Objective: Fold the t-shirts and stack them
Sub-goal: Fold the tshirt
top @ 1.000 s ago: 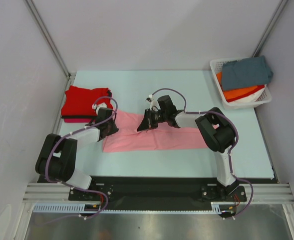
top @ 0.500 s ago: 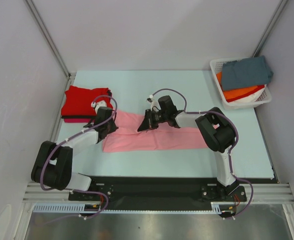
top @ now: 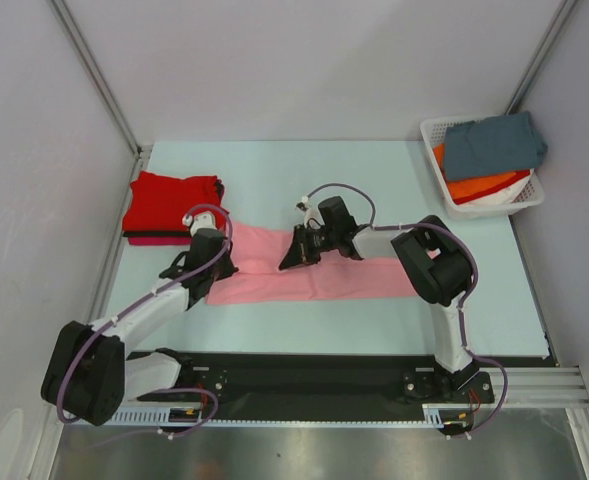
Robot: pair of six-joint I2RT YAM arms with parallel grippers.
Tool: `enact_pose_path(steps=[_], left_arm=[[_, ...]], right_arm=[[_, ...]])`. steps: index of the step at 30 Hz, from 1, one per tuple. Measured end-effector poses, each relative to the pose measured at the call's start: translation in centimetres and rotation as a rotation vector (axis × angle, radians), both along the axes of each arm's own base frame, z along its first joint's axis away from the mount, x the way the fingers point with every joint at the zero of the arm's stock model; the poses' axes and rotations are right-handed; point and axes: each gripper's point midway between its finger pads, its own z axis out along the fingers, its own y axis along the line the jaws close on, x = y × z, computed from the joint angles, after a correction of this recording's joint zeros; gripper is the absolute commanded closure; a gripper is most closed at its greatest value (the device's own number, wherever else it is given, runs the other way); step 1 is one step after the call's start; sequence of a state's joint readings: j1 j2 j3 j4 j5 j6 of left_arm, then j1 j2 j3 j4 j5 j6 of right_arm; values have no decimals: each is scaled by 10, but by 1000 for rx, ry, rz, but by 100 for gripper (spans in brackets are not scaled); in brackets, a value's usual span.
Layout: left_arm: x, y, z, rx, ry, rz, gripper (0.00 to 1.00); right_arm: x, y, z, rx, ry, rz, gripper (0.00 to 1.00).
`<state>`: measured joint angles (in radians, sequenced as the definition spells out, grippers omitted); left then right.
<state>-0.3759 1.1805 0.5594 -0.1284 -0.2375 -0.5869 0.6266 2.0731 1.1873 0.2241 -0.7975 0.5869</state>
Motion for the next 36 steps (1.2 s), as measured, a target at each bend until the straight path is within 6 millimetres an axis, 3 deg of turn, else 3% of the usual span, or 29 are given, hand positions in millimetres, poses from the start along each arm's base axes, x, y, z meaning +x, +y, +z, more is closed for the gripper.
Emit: enact_pose_path(steps=[7,21,31,36], left_arm=[[-19,0,-3,-5,3,-17,100],[-34,-12,20,-32,-48,-69,100],[-52,-21,4,-24,1,-98,100],[-56,-22,0,-28,14,-96,100]], right_arm=[[-6,-5,-4,-23,8,6,95],[-6,-6,-6,-30,5,8,92],[-5,-10,-8,-33,10,0,91],[-3,-13,-10,-34,13,-8,86]])
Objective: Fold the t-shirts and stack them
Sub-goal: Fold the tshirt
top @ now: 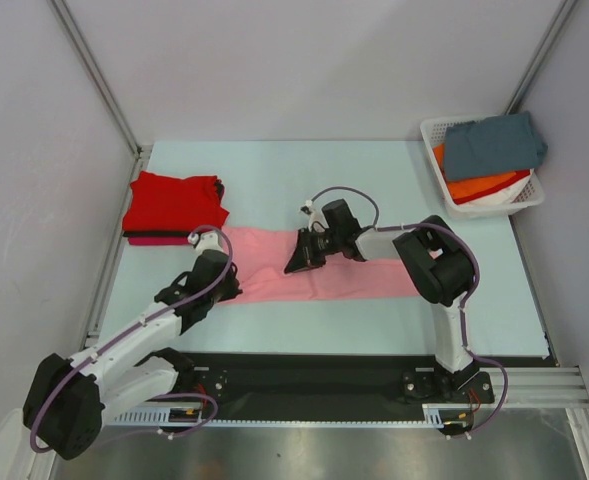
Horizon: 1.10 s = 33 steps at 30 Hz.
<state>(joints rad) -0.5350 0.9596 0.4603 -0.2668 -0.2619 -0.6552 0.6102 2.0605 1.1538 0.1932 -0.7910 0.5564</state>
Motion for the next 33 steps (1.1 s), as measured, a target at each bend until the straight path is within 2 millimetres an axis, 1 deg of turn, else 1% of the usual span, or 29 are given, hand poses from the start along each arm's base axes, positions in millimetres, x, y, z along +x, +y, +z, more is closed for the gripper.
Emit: enact_pose_path(steps=[5,9,12,18,22,23,25,26,27,28,29,33], left_arm=[[-9,2,-9,6,23,0,100],[-14,2,-13,3,35,-1,100],[-16,1,-12,0,35,-7,100],[-18,-3,-3,-22,9,-22,100],[-22,-3,-2,-28,12,-26,100],[-23,-3,-2,-28,12,-27,99],[-24,-2,-2,-28,13,-28,78],[-25,-2,-2,-26,14,-29,67],[-26,-1,-3,-26,17,-29,49],[-26,-1,-3,-21,19,-29,44],[-27,-1,-4,-22,21,-25,42],[-27,2,-10,-3,41,-14,41]], right_arm=[[0,-6,-5,-10,5,-7,86],[2,-8,-6,-11,2,-11,87],[3,-9,-6,-11,2,-14,87],[5,-13,-8,-15,7,-21,87],[5,-15,-10,-17,11,-25,86],[5,-15,-10,-18,11,-27,82],[5,-16,-11,-20,14,-28,70],[5,-17,-12,-21,15,-29,67],[4,-18,-12,-22,16,-29,67],[3,-18,-13,-23,16,-28,66],[2,-19,-15,-23,17,-28,66],[-3,-23,-15,-25,10,-23,66]])
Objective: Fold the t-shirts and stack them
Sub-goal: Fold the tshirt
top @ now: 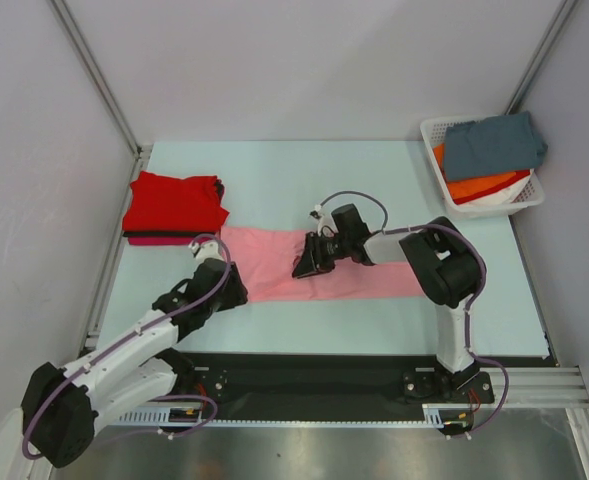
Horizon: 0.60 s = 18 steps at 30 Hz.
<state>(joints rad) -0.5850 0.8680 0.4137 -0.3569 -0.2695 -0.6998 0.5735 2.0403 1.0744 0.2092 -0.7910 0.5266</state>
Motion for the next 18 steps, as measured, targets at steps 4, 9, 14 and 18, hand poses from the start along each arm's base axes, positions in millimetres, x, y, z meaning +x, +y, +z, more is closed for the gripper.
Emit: enact_pose_path(steps=[4,9,14,18], left_arm=[[6,-1,-2,23,19,6,41],[32,-18,13,8,-12,8,42],[51,-31,20,-19,-48,8,42],[54,-25,20,-3,-61,43,40]], right_arm=[[-9,-7,14,12,-43,12,65],[-12,-8,41,61,-126,23,63],[-5,-10,53,63,-188,3,64],[4,-22,54,23,-218,-66,64]])
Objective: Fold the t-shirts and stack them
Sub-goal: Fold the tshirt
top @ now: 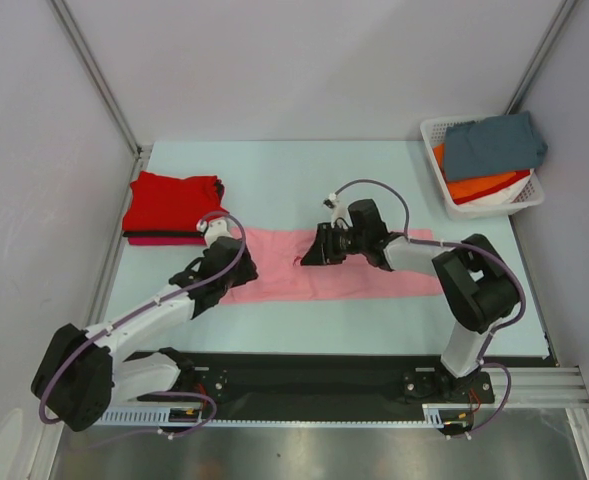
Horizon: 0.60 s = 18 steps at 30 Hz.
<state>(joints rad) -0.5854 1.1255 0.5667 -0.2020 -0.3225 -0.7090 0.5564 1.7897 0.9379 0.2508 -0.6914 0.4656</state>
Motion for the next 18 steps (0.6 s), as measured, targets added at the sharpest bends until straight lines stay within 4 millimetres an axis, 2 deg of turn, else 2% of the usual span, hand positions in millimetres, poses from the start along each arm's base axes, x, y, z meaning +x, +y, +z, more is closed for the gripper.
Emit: enact_pose_path(steps=[5,10,12,15,18], left_arm=[[8,20,8,1,-40,101,39],[14,59,8,-28,-61,243,39],[12,70,5,-36,-64,284,38],[6,79,2,-59,-71,321,38],[0,85,-2,-81,-75,350,38]], right_arm=[[13,-24,11,-7,-43,-113,63],[29,-41,18,-16,-63,-207,57],[36,-38,23,-38,-65,-212,55],[59,-16,40,-63,-111,-185,36],[83,9,54,-60,-171,-134,36]])
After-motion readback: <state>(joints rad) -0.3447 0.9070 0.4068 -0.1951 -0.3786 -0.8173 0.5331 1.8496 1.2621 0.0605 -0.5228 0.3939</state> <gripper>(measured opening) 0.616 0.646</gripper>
